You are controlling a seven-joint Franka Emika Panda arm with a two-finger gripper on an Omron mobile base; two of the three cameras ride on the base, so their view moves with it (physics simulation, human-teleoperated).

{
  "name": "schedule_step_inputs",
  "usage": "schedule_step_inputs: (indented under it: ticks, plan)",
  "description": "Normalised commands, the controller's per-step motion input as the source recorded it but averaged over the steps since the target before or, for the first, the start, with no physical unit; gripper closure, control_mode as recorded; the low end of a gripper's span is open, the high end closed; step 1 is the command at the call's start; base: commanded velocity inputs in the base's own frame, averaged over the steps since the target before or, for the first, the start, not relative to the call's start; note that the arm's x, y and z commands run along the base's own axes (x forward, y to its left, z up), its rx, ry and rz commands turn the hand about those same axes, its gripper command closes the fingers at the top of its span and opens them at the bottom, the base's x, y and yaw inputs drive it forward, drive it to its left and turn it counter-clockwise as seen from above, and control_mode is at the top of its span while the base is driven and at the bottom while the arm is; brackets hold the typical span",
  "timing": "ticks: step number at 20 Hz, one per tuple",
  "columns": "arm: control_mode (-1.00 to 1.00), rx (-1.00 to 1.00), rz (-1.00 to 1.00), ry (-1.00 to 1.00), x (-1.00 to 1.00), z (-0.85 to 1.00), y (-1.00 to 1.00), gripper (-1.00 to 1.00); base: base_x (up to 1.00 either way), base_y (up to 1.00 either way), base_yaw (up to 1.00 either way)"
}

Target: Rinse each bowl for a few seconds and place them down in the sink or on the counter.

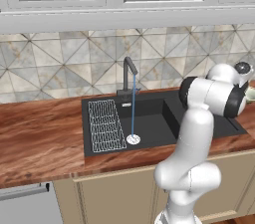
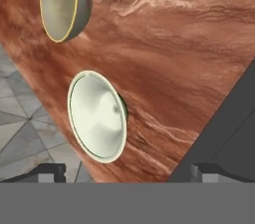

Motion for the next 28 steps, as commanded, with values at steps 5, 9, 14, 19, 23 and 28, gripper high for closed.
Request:
schedule_step_inputs:
  ticks: [5,9,14,19,23,28]
  plan:
    - [-1.00,0.02,-0.01,0.04,0.03,-0.16,-0.16,-1.00,0.00,0.00,0.00]
    - [-1.00,0.02,-0.01,0.05,0.05,-0.18,-0.14,-1.00,0.00,0.00,0.00]
    - [-1.00,0.00,-0.01,0.04,0.08,-0.20,-0.12,-1.00,0.00,0.00,0.00]
    - [-1.00,0.00,0.00,0.03,0.12,-0.20,-0.11,-1.00,0.00,0.00,0.00]
    - [-1.00,0.00,0.00,0.01,0.15,-0.18,-0.12,-1.00,0.00,0.00,0.00]
    - [-1.00,0.00,0.00,0.00,0.15,-0.16,-0.16,-1.00,0.00,0.00,0.00]
